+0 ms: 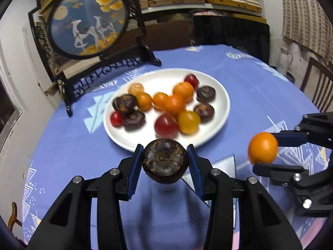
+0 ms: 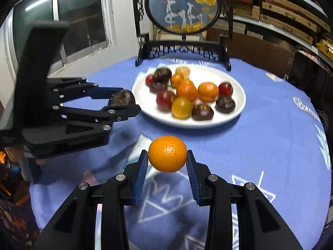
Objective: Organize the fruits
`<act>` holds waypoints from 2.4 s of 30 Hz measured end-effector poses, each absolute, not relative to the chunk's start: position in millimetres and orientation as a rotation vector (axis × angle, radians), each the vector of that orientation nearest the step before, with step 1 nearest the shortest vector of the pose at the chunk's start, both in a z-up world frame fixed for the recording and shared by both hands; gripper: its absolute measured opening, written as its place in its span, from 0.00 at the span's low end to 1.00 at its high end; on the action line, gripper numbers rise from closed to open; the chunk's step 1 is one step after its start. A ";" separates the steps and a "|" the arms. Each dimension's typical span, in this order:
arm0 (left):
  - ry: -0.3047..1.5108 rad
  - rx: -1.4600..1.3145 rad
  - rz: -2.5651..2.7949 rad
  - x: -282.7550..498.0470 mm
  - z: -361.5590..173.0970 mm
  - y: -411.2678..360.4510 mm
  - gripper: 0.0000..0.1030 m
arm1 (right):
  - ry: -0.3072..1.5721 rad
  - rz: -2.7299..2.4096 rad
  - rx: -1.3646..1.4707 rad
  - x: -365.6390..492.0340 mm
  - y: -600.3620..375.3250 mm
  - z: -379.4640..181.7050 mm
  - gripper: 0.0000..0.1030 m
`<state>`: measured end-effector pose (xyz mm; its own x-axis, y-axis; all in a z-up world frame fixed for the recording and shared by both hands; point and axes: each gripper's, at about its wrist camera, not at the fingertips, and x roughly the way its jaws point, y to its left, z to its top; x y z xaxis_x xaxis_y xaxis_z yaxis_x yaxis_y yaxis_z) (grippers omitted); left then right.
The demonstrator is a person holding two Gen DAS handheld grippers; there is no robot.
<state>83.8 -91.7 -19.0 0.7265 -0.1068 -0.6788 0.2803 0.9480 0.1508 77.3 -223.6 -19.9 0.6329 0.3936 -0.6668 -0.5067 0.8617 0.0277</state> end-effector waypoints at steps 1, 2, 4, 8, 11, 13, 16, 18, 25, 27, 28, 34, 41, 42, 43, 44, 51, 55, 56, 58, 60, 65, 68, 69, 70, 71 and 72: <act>0.722 0.241 -0.212 86.9 -15.0 -89.6 0.40 | 0.699 0.513 -0.152 78.6 -223.7 -12.3 0.36; 0.703 0.234 -0.198 90.5 -8.0 -87.4 0.40 | 0.684 0.511 -0.140 80.2 -223.7 -6.7 0.36; 0.678 0.227 -0.185 96.5 0.5 -85.2 0.40 | 0.652 0.504 -0.118 84.0 -224.0 4.2 0.36; 0.627 0.207 -0.162 109.1 20.3 -82.4 0.40 | 0.589 0.490 -0.069 93.4 -225.3 26.4 0.36; 0.605 0.200 -0.156 116.7 28.0 -82.1 0.40 | 0.555 0.480 -0.037 101.8 -226.2 38.3 0.36; 0.601 0.192 -0.157 121.7 30.7 -82.7 0.40 | 0.531 0.464 -0.023 107.0 -226.4 44.2 0.36; 0.590 0.183 -0.153 131.2 33.7 -84.4 0.40 | 0.514 0.465 0.001 117.9 -225.1 50.6 0.36; 0.592 0.176 -0.162 137.2 34.4 -85.6 0.40 | 0.510 0.464 0.002 122.4 -223.4 51.1 0.36; 0.594 0.172 -0.141 171.3 35.7 -90.5 0.40 | 0.507 0.449 0.001 140.6 -217.1 48.5 0.37; 0.593 0.165 -0.127 178.4 34.8 -89.3 0.40 | 0.501 0.432 -0.002 148.6 -214.7 50.2 0.37; 0.592 0.160 -0.116 182.8 33.4 -88.2 0.40 | 0.497 0.423 -0.006 152.1 -213.5 50.8 0.37; 0.621 0.118 -0.088 198.0 15.5 -78.6 0.40 | 0.505 0.386 -0.030 176.1 -203.9 45.3 0.37; 0.627 0.115 -0.049 207.0 6.4 -71.6 0.40 | 0.529 0.389 -0.024 198.3 -196.1 37.5 0.37; 0.628 0.110 -0.051 207.6 6.3 -70.9 0.40 | 0.532 0.390 -0.023 199.8 -195.3 36.2 0.37; 0.629 0.106 -0.050 208.1 5.7 -70.8 0.40 | 0.534 0.386 -0.024 201.3 -195.1 34.1 0.37; 0.633 0.110 -0.050 208.8 4.4 -71.5 0.40 | 0.536 0.386 -0.023 201.7 -195.4 32.7 0.37; 0.650 0.129 -0.053 212.8 -2.9 -76.2 0.41 | 0.533 0.369 -0.026 205.5 -197.7 29.5 0.37; 0.661 0.136 -0.056 213.8 -5.4 -77.5 0.41 | 0.539 0.363 -0.019 206.1 -200.0 27.6 0.37; 0.665 0.139 -0.061 214.0 -6.6 -78.1 0.41 | 0.539 0.363 -0.016 205.9 -200.1 28.0 0.38; 0.664 0.151 -0.060 213.7 -8.2 -79.8 0.57 | 0.538 0.359 -0.013 206.0 -199.7 28.4 0.44; 0.649 0.162 -0.055 211.8 -8.3 -81.5 0.61 | 0.540 0.354 -0.015 206.2 -198.7 27.0 0.50; 0.638 0.163 -0.054 210.2 -6.4 -80.7 0.64 | 0.549 0.345 -0.012 207.7 -198.4 22.8 0.55; 0.639 0.164 -0.054 210.4 -6.9 -80.7 0.65 | 0.555 0.341 -0.013 208.7 -198.0 20.5 0.57; 0.637 0.166 -0.054 210.4 -6.9 -80.7 0.66 | 0.556 0.340 -0.014 208.9 -197.9 20.0 0.57; 0.635 0.168 -0.053 210.4 -7.0 -80.3 0.68 | 0.556 0.338 -0.015 208.9 -198.0 19.5 0.57; 0.629 0.171 -0.049 209.9 -6.8 -80.0 0.70 | 0.556 0.336 -0.015 208.8 -198.1 19.2 0.59; 0.623 0.174 -0.044 209.2 -6.5 -79.9 0.73 | 0.555 0.334 -0.014 208.7 -198.3 19.2 0.61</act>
